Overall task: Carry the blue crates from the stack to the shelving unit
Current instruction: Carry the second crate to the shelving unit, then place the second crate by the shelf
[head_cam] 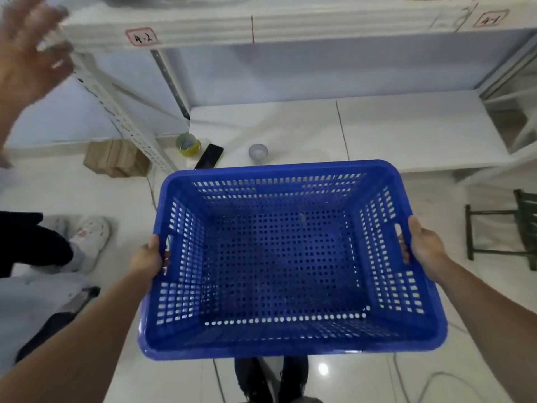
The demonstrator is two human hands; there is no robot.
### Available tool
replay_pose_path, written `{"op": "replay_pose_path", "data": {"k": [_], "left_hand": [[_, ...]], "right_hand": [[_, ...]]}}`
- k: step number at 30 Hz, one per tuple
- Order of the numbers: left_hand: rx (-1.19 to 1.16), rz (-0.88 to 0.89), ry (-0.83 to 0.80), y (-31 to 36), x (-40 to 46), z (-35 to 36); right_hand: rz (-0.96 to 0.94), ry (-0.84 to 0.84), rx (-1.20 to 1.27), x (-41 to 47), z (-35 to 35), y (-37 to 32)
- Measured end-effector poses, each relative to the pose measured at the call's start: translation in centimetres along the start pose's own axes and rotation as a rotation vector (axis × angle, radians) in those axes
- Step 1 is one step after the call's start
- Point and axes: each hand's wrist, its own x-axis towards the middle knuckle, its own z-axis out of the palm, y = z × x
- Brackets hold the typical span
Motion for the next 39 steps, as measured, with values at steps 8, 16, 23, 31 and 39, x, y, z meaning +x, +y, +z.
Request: {"op": "replay_pose_path", "data": {"k": [8, 16, 23, 31, 39], "left_hand": [[-0.005, -0.016, 0.036, 3.6, -1.6, 1.2], [-0.02, 0.006, 0.074, 4.0, -0.7, 1.3], [-0.027, 0.045, 0.101, 3.8, -0.9, 1.8], [-0.021, 0.022, 0.108, 4.0, -0.9, 1.5], [0.011, 0.049, 0.096, 4.0, -0.3, 1.3]], "right_hand": [[-0.005, 0.003, -0.022, 1.8, 0.5, -2.5], [-0.009, -0.011, -0.015, 2.5, 0.7, -3.2], [-0.012, -0.023, -0.007, 2.2, 0.4, -3.1], [-0.004, -0.054, 0.014, 2.1, 0.3, -3.7], [-0.003, -0.013, -0.044, 2.6, 1.2, -3.1]]}}
